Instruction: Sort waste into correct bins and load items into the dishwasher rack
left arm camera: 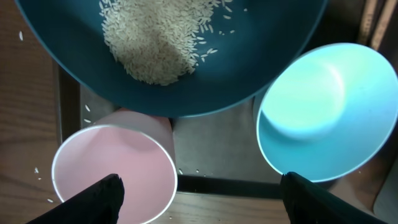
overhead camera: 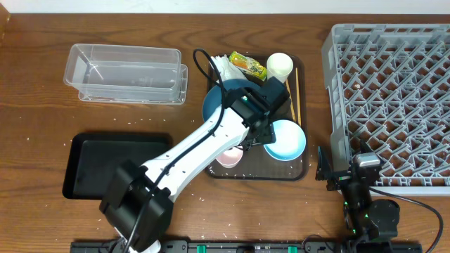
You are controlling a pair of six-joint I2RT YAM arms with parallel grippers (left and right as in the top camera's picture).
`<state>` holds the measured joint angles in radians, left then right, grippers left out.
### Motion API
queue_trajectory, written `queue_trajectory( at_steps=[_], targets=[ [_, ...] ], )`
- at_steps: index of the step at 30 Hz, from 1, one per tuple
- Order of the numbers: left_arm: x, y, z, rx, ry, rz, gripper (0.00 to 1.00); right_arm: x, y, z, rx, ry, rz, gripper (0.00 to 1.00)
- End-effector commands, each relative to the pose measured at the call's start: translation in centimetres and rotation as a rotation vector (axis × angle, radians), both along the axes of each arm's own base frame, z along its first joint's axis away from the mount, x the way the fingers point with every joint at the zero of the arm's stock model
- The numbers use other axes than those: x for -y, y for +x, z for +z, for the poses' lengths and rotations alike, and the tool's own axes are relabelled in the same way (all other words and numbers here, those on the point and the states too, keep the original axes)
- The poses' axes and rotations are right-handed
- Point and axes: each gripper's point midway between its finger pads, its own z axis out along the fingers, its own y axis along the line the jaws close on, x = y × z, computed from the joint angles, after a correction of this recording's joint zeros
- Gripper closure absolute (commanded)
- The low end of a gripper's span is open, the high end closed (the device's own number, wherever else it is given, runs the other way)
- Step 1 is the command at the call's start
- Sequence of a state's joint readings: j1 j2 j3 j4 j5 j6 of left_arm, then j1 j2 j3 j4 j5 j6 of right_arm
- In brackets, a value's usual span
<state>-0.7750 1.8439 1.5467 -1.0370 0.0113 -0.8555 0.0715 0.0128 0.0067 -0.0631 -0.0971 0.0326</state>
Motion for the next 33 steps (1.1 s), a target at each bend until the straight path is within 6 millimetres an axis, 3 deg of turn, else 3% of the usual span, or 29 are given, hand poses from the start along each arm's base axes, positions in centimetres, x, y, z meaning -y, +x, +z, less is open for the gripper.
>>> queue_trajectory(
  at_steps=[1,10,23,33],
  targets=[
    [-0.5,0.2,-1.7,-0.02,0.047,0.029,0.19,0.3,0.0,0.0,0.003,-0.015,-0.014,0.01],
    [-0.8,-0.2,-2.8,-0.057,0.074,0.072,0.29,0.3,0.0,0.0,0.003,-0.015,-0.014,0.01],
    [-1.2,-0.6,-5.2,-0.11,0.127,0.088,0.31,0.3,0.0,0.0,0.003,-0.015,-0.014,0.01],
    [-1.3,-0.6,-5.2,-0.107,0.131,0.086,0.4,0.3,0.0,0.0,0.003,-0.015,-0.014,0.01]
  ],
)
